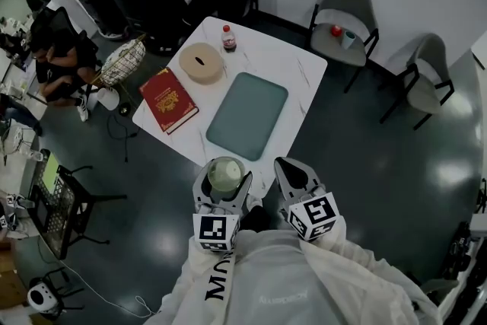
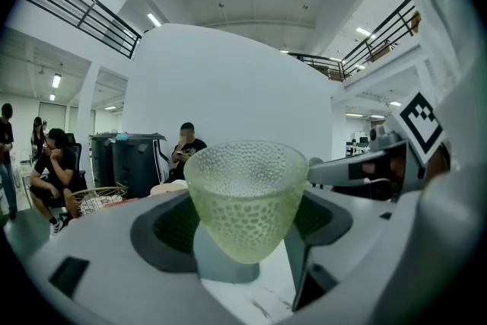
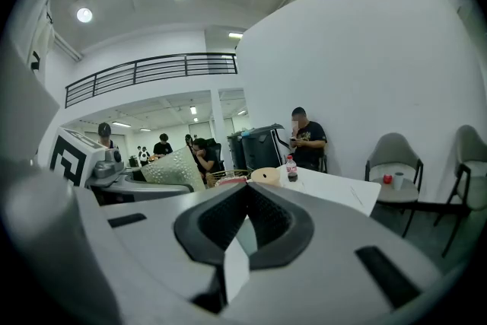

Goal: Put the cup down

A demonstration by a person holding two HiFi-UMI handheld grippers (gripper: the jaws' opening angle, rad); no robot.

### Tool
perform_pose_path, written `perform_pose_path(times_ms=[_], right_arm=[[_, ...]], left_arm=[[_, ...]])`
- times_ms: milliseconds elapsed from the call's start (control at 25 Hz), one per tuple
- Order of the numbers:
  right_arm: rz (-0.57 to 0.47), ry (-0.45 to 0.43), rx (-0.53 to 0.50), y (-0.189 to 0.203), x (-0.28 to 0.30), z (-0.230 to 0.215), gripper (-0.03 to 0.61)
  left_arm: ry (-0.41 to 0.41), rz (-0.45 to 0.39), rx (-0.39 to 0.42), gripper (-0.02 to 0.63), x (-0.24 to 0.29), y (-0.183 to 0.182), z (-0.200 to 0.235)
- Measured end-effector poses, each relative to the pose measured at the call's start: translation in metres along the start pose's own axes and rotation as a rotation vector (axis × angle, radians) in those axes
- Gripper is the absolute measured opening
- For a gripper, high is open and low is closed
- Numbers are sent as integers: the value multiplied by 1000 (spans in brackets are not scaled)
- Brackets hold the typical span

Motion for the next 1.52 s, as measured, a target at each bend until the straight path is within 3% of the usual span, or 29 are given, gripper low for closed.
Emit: perform_pose_path(times_ms=[600, 960, 1520], right_arm=[[0, 46, -14, -15, 55, -3, 5], [35, 89, 1, -10, 52, -17, 5], [74, 3, -3, -21, 102, -67, 5]], left_arm=[[80, -1, 6, 383, 46, -4, 51], [103, 13, -2, 383, 62, -4, 51], [21, 39, -27, 382, 120, -7, 58]])
Point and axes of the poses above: the fingertips, and each gripper's own axes: x forward along the fingers, z to its left, y out of its underside, the point moved 8 cm from there along -x, backward along the fingers, and after that the axes turned 2 degrees about -x, right-handed, at the moved point
